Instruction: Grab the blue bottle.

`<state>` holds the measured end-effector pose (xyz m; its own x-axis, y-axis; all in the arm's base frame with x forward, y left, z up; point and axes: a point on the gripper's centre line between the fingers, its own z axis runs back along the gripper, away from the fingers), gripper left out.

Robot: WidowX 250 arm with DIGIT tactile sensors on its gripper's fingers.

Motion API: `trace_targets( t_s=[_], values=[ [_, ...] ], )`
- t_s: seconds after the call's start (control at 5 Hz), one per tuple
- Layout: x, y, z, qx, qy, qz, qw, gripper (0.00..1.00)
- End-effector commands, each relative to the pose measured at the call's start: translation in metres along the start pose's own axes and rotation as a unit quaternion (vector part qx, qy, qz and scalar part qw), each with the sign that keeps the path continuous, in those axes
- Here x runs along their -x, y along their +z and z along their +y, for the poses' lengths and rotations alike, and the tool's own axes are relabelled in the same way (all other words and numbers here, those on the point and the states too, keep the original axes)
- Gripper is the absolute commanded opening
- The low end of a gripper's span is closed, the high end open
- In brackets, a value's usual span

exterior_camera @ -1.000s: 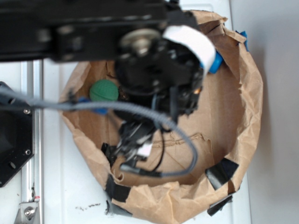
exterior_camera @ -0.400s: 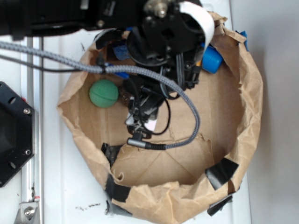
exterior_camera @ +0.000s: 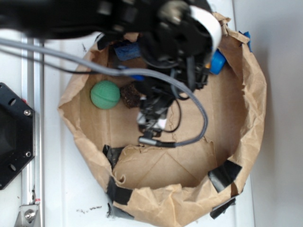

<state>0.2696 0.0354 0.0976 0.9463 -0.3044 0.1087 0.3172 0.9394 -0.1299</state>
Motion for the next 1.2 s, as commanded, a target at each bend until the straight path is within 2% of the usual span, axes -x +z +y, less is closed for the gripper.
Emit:
trace_targets(
  t_s=[0.0, 0.2, 0.4, 0.6, 1.0],
  values=[
    [-0.019, -0.013, 0.011, -0.037, -0.006, -0.022, 0.999, 1.00],
    [-0.018, -0.015, 0.005, -0.072, -0.022, -0.026, 0.997, 1.00],
    [-0.023, -0.012, 0.015, -0.097, -0.036, -0.029, 0.994, 1.00],
    [-0.025, -0.009, 0.021, -0.092, -0.044, -0.030, 0.994, 1.00],
    [-0.031, -0.002, 0.029, -0.143, -0.029, -0.059, 0.988, 1.00]
  ],
)
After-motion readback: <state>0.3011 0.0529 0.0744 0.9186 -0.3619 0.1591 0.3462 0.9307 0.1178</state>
